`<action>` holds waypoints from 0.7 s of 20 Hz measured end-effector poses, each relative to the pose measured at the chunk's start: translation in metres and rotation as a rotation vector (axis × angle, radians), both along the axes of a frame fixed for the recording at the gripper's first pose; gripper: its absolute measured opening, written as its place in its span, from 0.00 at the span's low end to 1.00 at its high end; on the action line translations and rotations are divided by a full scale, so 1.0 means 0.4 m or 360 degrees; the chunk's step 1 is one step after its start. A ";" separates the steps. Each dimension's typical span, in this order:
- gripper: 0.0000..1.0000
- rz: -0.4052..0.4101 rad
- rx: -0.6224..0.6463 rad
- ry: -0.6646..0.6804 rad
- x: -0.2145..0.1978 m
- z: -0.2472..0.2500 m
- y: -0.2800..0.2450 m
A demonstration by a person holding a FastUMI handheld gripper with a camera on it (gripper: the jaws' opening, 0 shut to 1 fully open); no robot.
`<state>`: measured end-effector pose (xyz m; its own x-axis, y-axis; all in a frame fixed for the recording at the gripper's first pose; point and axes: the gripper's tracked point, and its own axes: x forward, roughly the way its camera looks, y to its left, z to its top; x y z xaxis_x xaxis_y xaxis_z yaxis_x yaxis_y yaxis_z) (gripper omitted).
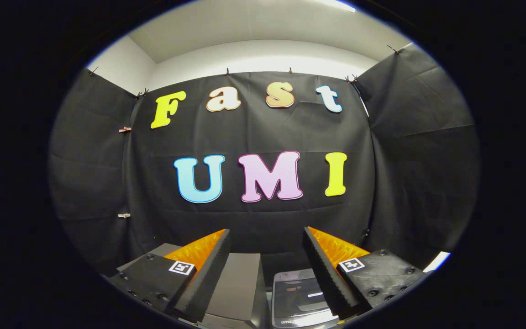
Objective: Put the clothes into the washing machine and then close the washing machine lid.
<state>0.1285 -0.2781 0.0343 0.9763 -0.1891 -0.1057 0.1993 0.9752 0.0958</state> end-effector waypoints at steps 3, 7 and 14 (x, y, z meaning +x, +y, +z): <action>0.98 0.0010 -0.0001 0.0002 0.006 -0.002 0.012; 0.99 0.0016 -0.0011 0.0009 0.013 -0.005 0.017; 0.98 -0.0014 -0.0003 0.0009 0.026 -0.008 0.012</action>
